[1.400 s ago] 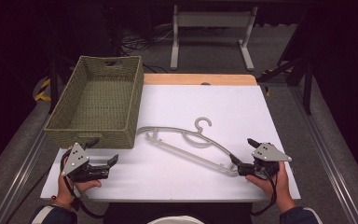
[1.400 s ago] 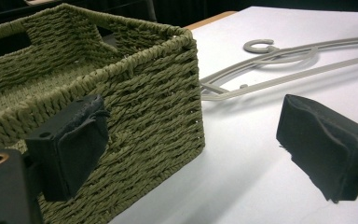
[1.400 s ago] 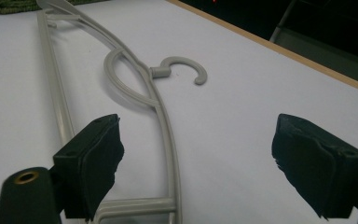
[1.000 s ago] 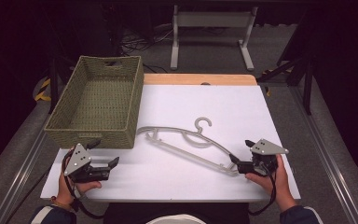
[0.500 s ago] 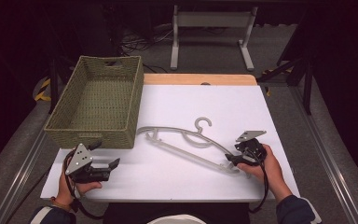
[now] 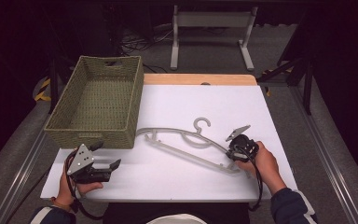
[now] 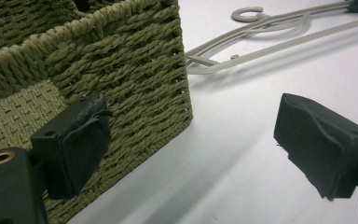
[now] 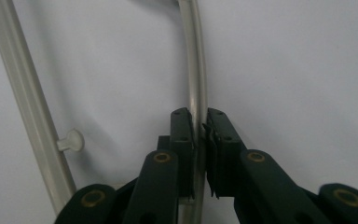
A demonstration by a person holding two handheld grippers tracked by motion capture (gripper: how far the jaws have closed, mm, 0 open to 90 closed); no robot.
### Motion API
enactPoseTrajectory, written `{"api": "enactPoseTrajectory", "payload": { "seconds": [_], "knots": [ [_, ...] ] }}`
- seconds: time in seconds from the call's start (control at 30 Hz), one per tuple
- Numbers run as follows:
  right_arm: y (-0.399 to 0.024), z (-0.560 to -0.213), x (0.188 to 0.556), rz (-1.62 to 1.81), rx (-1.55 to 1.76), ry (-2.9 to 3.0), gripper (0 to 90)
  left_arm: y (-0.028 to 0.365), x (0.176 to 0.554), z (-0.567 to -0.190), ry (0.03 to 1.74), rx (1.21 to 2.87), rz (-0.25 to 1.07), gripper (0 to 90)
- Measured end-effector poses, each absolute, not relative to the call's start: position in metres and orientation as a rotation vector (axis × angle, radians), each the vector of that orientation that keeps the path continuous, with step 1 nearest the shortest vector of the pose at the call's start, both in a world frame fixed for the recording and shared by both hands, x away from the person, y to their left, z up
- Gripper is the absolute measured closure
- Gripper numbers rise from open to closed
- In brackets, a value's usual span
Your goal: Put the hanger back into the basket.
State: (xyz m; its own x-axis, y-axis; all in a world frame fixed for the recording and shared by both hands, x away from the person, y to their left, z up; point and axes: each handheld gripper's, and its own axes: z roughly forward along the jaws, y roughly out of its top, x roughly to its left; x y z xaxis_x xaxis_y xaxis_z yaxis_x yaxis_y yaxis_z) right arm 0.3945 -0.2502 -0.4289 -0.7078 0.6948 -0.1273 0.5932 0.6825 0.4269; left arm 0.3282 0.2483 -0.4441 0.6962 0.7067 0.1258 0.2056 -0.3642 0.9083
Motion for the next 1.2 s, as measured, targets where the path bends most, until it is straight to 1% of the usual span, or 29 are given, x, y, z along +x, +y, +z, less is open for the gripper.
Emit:
{"api": "enactPoseTrajectory", "payload": {
  "seconds": [0.23,0.43,0.53,0.67,0.87,0.97,1.0,1.17,1.2],
  "knots": [
    [-0.259,-0.429,0.388,0.587,0.963,2.594,83.5,0.246,0.328,-0.444,0.698,1.917,0.617,11.7],
    [-0.27,-0.418,0.377,0.634,0.87,2.56,83.6,0.244,0.328,-0.441,0.692,1.909,0.606,12.1],
    [-0.277,-0.411,0.367,0.649,0.783,2.557,83.6,0.241,0.329,-0.436,0.686,1.901,0.597,12.3],
    [-0.275,-0.407,0.361,0.681,0.663,2.559,83.6,0.231,0.331,-0.43,0.654,1.927,0.6,12.9],
    [-0.259,-0.397,0.353,0.701,0.501,2.525,83.6,0.21,0.337,-0.42,0.591,1.997,0.597,15.4],
    [-0.243,-0.39,0.347,0.72,0.407,2.5,83.6,0.192,0.343,-0.415,0.556,2.081,0.584,17.7],
    [-0.243,-0.39,0.347,0.72,0.407,2.5,83.6,0.192,0.343,-0.415,0.556,2.081,0.584,18.2],
    [-0.225,-0.38,0.343,0.743,0.335,2.475,83.6,0.164,0.351,-0.416,0.51,2.231,0.569,20.5],
    [-0.225,-0.38,0.343,0.743,0.335,2.475,83.6,0.164,0.351,-0.416,0.51,2.231,0.569,21.3]
  ]
}}
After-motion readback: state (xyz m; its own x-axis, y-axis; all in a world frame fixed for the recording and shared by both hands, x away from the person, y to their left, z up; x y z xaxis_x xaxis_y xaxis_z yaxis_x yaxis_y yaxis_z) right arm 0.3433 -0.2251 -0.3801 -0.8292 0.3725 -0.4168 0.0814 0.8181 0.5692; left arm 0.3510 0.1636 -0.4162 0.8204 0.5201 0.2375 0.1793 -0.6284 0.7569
